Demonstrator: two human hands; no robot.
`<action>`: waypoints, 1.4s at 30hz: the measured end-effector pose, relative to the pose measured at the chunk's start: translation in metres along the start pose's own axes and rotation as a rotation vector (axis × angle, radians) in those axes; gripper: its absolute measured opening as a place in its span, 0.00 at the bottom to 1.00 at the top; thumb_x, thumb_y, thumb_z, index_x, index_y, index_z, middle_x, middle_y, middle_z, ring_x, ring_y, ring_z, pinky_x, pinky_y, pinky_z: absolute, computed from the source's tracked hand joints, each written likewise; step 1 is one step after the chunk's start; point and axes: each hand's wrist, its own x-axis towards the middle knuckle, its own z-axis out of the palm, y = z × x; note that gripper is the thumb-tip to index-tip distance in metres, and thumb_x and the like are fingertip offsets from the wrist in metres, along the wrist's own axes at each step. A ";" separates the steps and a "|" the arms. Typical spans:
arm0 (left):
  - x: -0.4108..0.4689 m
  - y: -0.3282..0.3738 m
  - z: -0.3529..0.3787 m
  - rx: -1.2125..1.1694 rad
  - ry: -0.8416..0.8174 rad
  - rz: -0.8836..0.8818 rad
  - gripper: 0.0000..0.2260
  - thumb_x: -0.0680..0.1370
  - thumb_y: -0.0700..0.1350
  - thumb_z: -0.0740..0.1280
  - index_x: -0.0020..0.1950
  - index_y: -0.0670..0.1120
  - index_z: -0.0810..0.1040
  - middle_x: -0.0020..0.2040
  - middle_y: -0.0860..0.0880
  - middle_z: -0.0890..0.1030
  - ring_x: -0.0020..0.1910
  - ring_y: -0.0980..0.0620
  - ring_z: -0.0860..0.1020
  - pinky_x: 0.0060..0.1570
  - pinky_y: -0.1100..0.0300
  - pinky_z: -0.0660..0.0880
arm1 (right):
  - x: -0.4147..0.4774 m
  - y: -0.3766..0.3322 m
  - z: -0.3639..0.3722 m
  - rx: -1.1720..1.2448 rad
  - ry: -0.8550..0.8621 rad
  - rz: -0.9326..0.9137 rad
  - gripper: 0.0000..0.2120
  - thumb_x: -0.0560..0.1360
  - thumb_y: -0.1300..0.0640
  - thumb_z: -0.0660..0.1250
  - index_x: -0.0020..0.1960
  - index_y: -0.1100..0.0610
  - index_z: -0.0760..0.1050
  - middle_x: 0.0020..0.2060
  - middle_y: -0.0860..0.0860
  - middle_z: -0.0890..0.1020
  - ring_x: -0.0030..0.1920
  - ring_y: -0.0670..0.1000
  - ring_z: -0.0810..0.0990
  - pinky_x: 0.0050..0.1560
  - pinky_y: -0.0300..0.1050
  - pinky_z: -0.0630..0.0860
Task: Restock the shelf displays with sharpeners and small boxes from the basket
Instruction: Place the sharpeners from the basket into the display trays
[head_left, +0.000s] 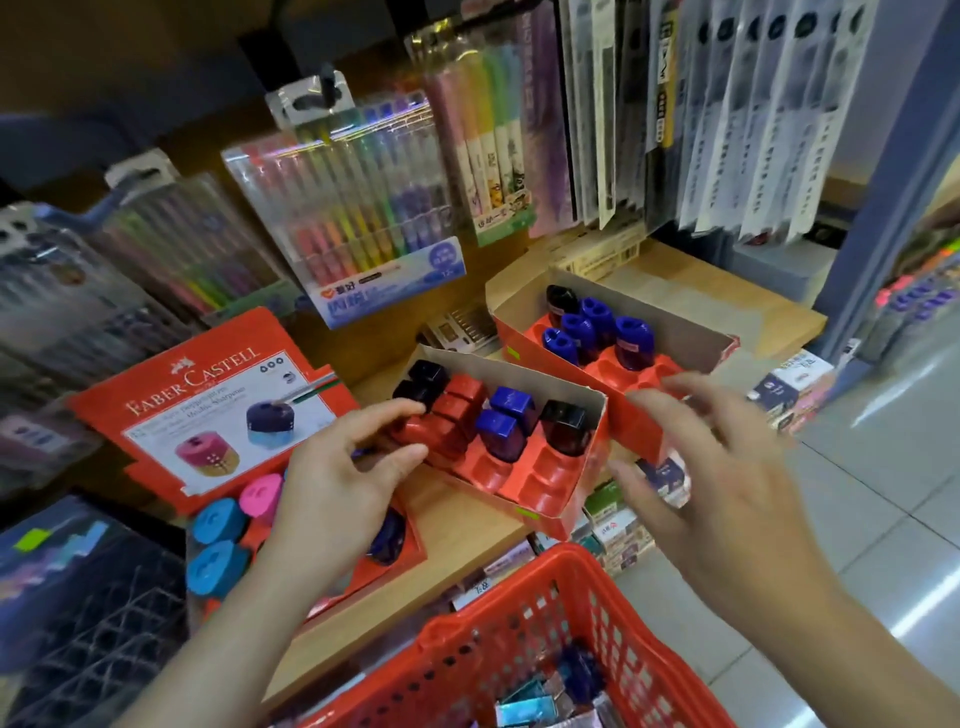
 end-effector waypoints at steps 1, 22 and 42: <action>-0.001 0.001 0.000 0.000 -0.010 0.013 0.15 0.73 0.38 0.72 0.52 0.57 0.81 0.50 0.56 0.83 0.49 0.63 0.79 0.49 0.73 0.73 | -0.002 -0.005 0.004 0.055 -0.071 0.009 0.26 0.71 0.43 0.67 0.65 0.54 0.75 0.61 0.54 0.74 0.59 0.55 0.73 0.58 0.47 0.70; -0.019 0.002 0.048 -0.142 -0.037 -0.038 0.15 0.70 0.42 0.75 0.51 0.58 0.80 0.46 0.57 0.83 0.41 0.62 0.80 0.43 0.69 0.76 | -0.006 -0.001 0.046 0.318 -0.336 0.185 0.51 0.60 0.41 0.79 0.75 0.40 0.54 0.67 0.43 0.62 0.61 0.43 0.70 0.58 0.38 0.74; 0.033 -0.009 0.033 0.630 0.041 0.027 0.21 0.76 0.56 0.67 0.67 0.51 0.75 0.60 0.50 0.79 0.56 0.50 0.77 0.55 0.56 0.74 | 0.002 -0.034 0.029 0.852 -0.125 0.277 0.14 0.75 0.62 0.69 0.51 0.49 0.67 0.37 0.40 0.81 0.36 0.42 0.81 0.34 0.32 0.76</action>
